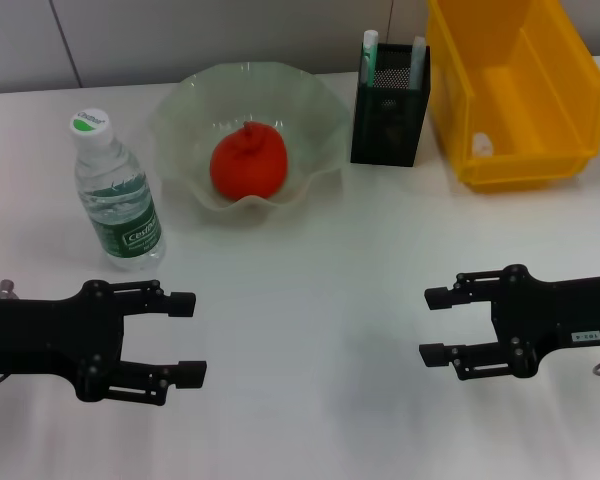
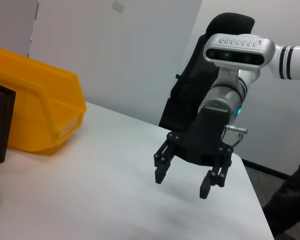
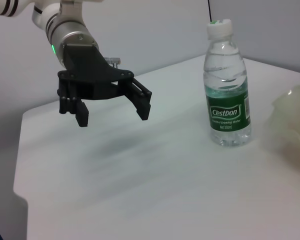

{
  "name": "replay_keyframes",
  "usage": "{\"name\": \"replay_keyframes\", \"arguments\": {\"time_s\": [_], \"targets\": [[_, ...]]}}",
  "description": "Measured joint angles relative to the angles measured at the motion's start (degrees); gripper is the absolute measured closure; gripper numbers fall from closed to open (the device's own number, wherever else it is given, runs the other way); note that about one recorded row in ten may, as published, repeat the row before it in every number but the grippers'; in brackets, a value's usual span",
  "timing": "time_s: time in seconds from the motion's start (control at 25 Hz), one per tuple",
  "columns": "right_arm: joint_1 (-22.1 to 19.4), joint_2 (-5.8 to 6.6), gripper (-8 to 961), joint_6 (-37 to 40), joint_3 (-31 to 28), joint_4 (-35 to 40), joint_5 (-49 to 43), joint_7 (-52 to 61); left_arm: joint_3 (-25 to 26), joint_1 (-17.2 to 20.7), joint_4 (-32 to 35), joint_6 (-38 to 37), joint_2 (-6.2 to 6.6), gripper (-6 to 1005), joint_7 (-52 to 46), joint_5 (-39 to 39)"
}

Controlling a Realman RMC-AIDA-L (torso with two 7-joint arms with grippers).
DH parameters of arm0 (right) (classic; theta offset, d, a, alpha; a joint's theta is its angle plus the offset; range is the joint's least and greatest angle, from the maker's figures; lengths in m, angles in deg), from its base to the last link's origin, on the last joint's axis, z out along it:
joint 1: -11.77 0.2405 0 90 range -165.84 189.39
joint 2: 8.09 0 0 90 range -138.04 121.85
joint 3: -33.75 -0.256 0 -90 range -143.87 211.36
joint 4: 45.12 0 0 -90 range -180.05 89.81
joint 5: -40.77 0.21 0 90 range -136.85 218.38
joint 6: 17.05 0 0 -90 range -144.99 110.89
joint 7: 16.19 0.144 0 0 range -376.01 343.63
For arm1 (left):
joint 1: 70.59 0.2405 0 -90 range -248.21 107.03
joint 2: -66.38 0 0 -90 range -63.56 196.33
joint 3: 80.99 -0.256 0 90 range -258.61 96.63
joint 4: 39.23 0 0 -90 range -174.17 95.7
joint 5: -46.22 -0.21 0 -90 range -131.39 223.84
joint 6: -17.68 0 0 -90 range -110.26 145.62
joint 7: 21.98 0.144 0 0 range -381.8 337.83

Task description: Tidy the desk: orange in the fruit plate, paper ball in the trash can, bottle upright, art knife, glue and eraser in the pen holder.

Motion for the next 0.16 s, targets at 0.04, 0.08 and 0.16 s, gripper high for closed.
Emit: {"name": "replay_keyframes", "arguments": {"time_s": [0.04, 0.08, 0.16], "targets": [[0.00, 0.00, 259, -0.01, 0.00, 0.00, 0.04, -0.02, 0.00, 0.09, 0.00, 0.01, 0.00, 139, 0.00, 0.00], [0.00, 0.00, 259, 0.00, 0.00, -0.03, 0.07, -0.04, 0.00, 0.16, 0.00, 0.07, 0.00, 139, 0.00, 0.01], [0.00, 0.00, 259, 0.00, 0.00, -0.06, 0.10, -0.06, 0.00, 0.27, 0.00, 0.20, 0.00, 139, 0.07, 0.01]]}}
